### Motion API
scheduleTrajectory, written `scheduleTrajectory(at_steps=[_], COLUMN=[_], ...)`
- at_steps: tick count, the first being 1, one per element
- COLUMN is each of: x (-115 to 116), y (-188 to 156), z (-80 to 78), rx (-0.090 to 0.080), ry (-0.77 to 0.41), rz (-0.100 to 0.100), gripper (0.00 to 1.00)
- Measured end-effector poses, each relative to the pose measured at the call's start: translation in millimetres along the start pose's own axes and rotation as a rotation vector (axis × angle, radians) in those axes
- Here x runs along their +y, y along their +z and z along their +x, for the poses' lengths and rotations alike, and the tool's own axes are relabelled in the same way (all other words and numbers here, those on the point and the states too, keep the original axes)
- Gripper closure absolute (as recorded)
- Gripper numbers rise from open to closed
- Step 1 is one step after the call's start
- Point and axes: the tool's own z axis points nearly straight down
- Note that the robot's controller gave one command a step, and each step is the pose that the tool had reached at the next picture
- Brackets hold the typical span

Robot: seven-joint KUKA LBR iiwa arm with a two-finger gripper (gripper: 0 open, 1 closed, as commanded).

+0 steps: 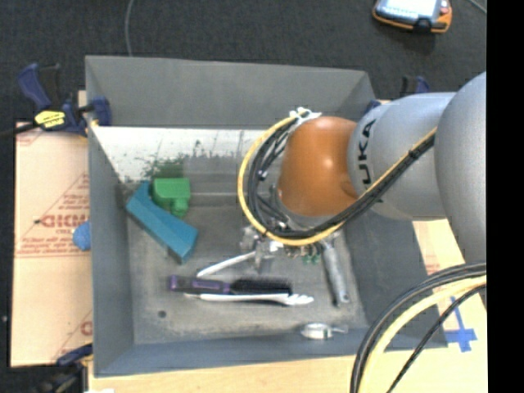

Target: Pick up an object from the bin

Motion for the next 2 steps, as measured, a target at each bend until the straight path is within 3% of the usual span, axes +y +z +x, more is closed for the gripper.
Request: scheduleTrajectory(at_steps=[1, 2], x=[13, 24], y=[13, -38], z=[5.3, 5.6], rx=[-0.008, -0.004], ry=[0.021, -0.394], rz=[0.003, 0.003], gripper=[1.00, 1.00])
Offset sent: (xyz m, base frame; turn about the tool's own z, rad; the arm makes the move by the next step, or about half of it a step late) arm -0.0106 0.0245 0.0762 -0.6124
